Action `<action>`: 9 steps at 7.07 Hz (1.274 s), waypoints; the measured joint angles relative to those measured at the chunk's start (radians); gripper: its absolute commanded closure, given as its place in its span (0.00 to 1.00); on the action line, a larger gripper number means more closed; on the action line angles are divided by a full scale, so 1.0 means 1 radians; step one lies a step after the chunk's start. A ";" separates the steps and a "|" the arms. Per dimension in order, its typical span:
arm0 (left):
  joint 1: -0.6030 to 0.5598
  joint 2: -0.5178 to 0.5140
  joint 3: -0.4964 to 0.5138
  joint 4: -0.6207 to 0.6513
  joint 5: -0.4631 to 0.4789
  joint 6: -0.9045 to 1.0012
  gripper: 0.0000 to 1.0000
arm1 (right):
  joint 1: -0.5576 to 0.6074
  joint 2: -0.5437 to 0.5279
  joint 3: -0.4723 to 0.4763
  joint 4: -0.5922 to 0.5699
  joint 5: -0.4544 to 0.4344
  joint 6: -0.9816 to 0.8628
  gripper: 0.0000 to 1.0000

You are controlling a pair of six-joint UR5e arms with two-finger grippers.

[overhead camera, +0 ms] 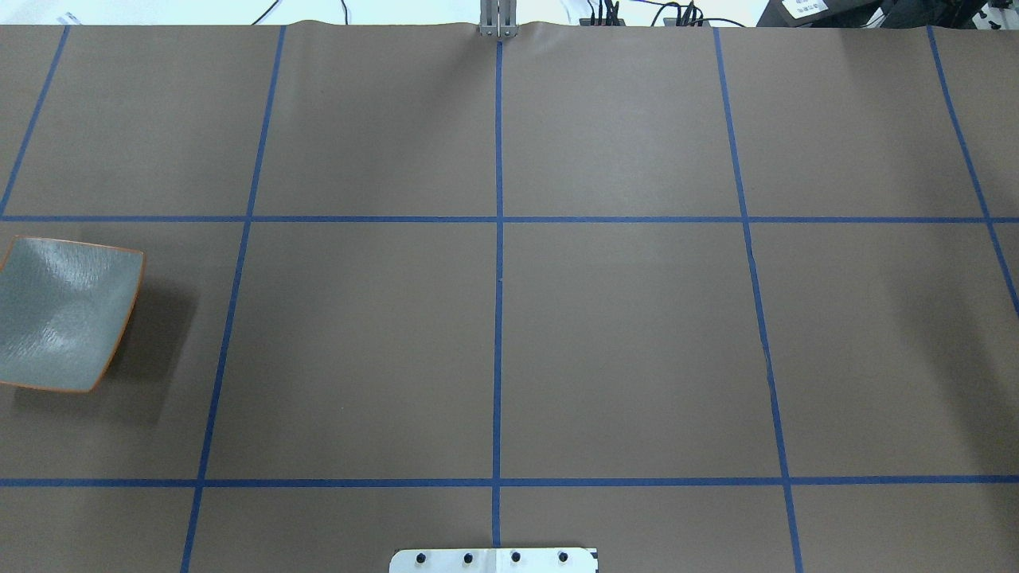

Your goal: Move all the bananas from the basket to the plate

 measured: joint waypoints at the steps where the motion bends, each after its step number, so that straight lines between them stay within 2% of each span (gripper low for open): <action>1: 0.051 -0.102 0.024 -0.001 -0.007 -0.122 0.00 | -0.077 0.075 0.003 0.004 0.013 0.058 1.00; 3: 0.174 -0.270 0.072 -0.003 -0.003 -0.332 0.00 | -0.246 0.262 0.002 0.006 0.015 0.265 1.00; 5: 0.256 -0.374 0.124 -0.043 -0.001 -0.441 0.01 | -0.391 0.425 -0.002 0.006 0.013 0.501 1.00; 7: 0.317 -0.450 0.221 -0.230 0.001 -0.588 0.01 | -0.487 0.540 -0.001 0.015 0.015 0.695 1.00; 9: 0.363 -0.508 0.300 -0.403 0.014 -0.709 0.01 | -0.541 0.579 -0.011 0.135 0.019 0.848 1.00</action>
